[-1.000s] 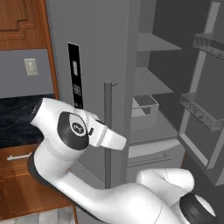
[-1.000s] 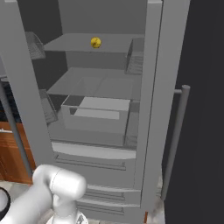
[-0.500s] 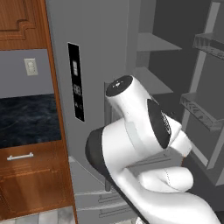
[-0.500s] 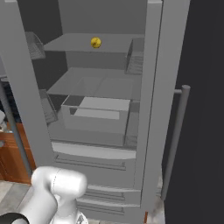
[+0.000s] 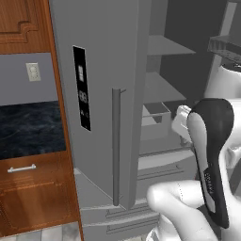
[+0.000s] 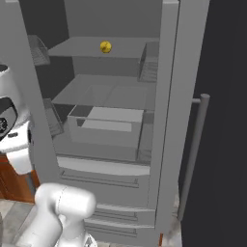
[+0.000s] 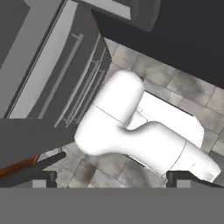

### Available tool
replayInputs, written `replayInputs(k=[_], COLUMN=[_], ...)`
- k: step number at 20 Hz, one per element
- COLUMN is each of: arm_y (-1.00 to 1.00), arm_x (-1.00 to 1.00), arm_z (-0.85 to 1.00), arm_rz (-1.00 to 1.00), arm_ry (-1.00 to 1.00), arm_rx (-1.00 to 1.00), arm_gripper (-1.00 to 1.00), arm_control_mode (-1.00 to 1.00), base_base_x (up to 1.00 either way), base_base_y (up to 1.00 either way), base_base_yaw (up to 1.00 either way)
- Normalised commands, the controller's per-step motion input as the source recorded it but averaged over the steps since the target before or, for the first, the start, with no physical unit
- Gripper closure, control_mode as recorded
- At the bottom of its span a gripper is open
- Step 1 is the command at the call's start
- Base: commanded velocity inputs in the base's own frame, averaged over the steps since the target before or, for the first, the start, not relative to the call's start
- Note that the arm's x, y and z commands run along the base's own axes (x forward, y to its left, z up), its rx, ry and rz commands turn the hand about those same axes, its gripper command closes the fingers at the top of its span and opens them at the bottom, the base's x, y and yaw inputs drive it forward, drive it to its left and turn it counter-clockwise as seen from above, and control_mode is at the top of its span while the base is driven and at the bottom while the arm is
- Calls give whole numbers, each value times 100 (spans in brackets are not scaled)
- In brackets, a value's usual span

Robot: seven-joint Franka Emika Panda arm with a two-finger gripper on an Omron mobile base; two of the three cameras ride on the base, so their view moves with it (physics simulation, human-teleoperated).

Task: Retrieve a lemon from the fridge and place it on the cutting board with the fish.

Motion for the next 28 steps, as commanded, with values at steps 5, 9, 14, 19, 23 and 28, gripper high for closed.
replayInputs(k=[5, 9, 14, 19, 23, 28], arm_y=[-19, -5, 1, 13, 16, 22], arm_x=[64, 64, 59, 50, 51, 49], arm_z=[-15, -17, -3, -4, -1, -1], arm_rz=[7, 4, 11, 7, 5, 4], arm_ry=[2, 0, 1, -3, -8, -9], arm_rx=[73, 65, 35, 6, 4, 2], arm_gripper=[-100, -100, -100, -100, -100, -100], arm_control_mode=[-100, -100, -100, -100, -100, -100], base_base_x=[0, 0, 0, 0, 0, 0], base_base_y=[0, 0, 0, 0, 0, 0], base_base_yaw=[0, 0, 0, 0, 0, 0])
